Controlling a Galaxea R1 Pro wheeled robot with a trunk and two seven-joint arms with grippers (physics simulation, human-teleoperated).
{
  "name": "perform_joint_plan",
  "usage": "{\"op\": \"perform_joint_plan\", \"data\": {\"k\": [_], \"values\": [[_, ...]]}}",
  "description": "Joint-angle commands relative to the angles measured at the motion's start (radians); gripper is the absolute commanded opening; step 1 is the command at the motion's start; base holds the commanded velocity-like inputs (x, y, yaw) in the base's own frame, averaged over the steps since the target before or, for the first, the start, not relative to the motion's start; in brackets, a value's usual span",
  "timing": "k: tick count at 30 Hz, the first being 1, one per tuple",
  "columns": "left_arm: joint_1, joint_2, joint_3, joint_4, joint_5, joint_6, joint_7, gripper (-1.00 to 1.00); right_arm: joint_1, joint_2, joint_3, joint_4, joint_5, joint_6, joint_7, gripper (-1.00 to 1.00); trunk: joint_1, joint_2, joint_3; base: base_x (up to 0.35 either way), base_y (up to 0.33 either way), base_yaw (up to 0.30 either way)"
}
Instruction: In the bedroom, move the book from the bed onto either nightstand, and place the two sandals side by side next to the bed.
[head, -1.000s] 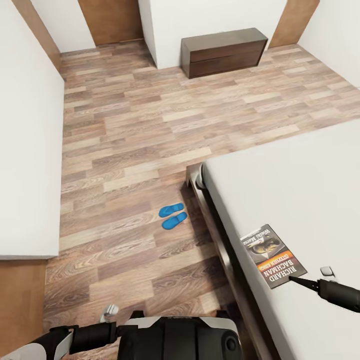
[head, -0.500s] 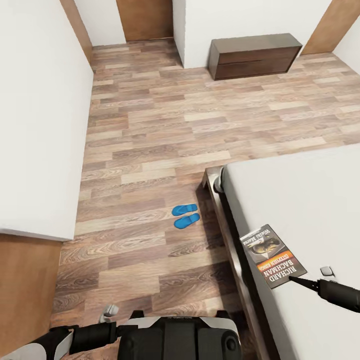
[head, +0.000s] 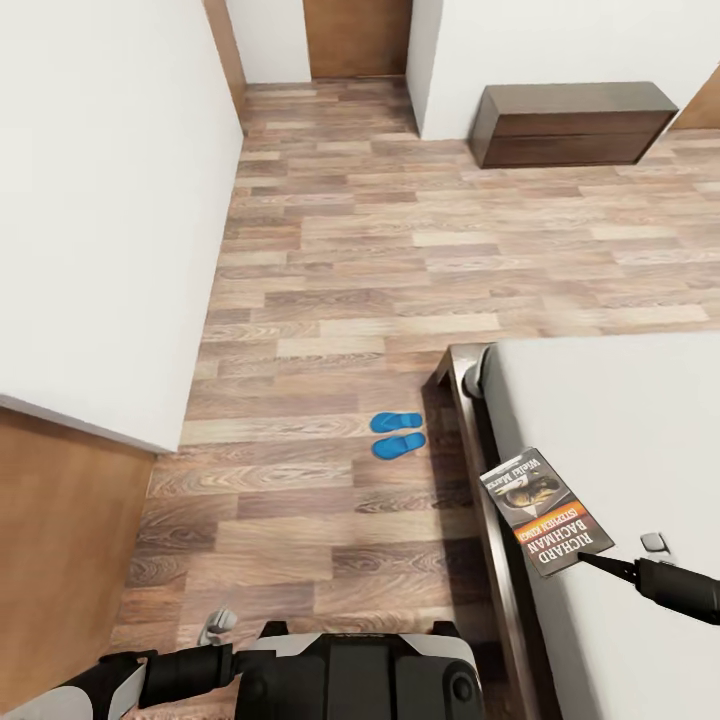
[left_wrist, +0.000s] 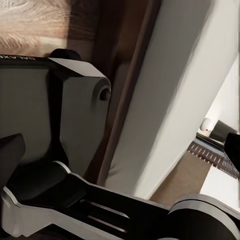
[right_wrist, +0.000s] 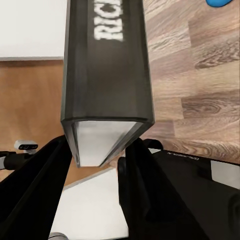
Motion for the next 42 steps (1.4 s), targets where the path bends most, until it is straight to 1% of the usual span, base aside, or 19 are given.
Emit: {"op": "perform_joint_plan", "data": {"k": [1, 23, 42], "values": [[-0.001, 0.000, 0.009, -0.001, -0.009, 0.010, -0.004, 1.00, -0.001, 0.001, -0.004, -0.001, 0.009, 0.010, 0.009, -1.00, 0.001, -0.002, -0.001, 0.000, 0.000, 0.284], [-0.001, 0.000, 0.009, -0.001, -0.009, 0.010, -0.004, 1.00, -0.001, 0.001, -0.004, -0.001, 0.009, 0.010, 0.009, -1.00, 0.001, -0.002, -0.002, 0.000, 0.000, 0.280], [-0.001, 0.000, 0.009, -0.001, -0.009, 0.010, -0.002, 1.00, -0.001, 0.001, -0.004, -0.001, 0.011, 0.010, 0.009, -1.00, 0.001, -0.002, -0.003, 0.000, 0.000, 0.019]]}}
